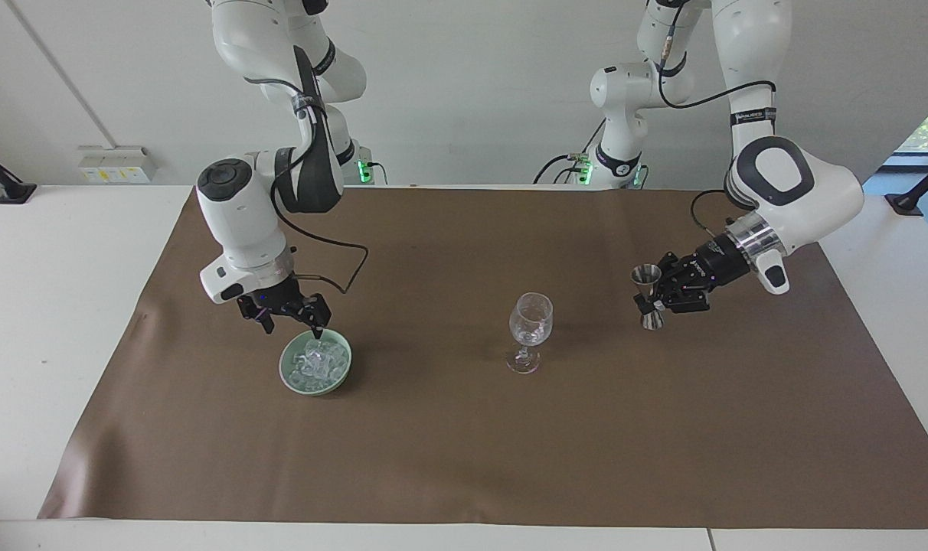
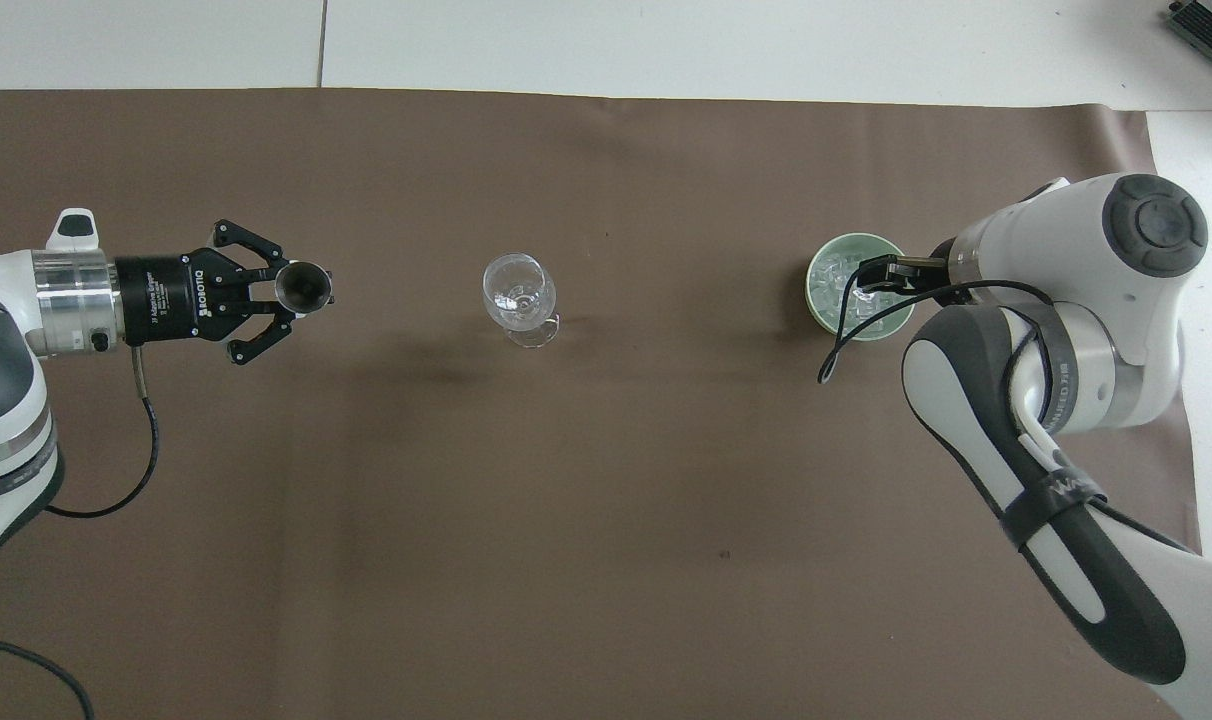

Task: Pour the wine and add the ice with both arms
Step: 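Grasp an ice cube from the green bowl with the right gripper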

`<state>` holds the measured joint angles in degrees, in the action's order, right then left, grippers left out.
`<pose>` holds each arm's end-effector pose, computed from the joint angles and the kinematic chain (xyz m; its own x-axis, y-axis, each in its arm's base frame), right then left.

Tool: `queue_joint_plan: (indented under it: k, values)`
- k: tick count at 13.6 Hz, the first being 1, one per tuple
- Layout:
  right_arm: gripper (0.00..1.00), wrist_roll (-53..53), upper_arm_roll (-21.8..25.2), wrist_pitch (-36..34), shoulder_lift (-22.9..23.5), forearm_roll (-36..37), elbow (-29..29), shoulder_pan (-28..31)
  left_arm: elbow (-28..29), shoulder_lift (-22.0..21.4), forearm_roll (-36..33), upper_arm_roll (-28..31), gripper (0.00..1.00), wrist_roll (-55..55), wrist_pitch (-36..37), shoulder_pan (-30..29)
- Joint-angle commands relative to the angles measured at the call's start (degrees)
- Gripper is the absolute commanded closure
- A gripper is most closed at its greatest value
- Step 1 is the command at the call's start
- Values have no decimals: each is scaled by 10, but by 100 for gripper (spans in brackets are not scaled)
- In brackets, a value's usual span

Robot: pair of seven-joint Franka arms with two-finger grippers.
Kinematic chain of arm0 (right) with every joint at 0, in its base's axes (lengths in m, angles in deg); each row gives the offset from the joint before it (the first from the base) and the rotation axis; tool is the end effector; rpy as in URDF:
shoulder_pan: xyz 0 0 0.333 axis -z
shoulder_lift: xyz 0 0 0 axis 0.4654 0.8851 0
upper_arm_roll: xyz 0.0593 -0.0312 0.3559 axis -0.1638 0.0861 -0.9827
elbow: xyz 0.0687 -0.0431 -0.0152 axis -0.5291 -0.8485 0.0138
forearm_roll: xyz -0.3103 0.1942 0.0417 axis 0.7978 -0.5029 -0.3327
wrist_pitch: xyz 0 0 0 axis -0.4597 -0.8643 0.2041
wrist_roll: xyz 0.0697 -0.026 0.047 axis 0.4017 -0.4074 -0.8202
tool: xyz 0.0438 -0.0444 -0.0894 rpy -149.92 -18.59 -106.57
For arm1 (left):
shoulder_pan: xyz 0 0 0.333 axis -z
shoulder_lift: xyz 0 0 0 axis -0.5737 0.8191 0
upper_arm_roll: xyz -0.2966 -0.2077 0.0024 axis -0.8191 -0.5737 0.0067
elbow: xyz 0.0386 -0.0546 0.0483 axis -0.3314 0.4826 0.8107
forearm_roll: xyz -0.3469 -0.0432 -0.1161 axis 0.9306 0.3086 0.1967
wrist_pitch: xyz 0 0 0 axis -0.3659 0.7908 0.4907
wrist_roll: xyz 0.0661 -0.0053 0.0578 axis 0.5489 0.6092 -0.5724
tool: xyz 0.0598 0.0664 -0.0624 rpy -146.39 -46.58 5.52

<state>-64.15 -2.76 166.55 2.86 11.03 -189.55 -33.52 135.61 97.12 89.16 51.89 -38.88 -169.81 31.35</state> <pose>0.6133 0.0472 0.4499 0.9793 -0.1560 0.1288 -0.1530 -0.9877 -0.0327 0.5683 -0.0391 0.4651 0.2026 0.5932 -0.7792 0.9652 0.0136 0.2612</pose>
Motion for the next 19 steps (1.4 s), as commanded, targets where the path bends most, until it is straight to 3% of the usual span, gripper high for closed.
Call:
queue_joint_plan:
  k: [1, 5, 10, 14, 19]
  values:
    - [0, 43, -3, 21, 13, -9, 7, 3, 3, 14, 3, -5, 100, -23, 27, -23]
    - [0, 131, -3, 70, 61, -9, 17, -5, 9, 31, 10, -6, 100, -82, 29, -52]
    - [0, 259, -3, 40, 68, -10, 42, -2, 3, 88, 43, -6, 100, -104, 49, -88]
    - [0, 295, -3, 34, 70, -61, 55, -6, -1, 116, 55, -6, 100, -99, 74, -122]
    - [1, 297, -3, 20, 72, -66, 45, -7, -26, 157, 59, -8, 100, -88, 104, -155]
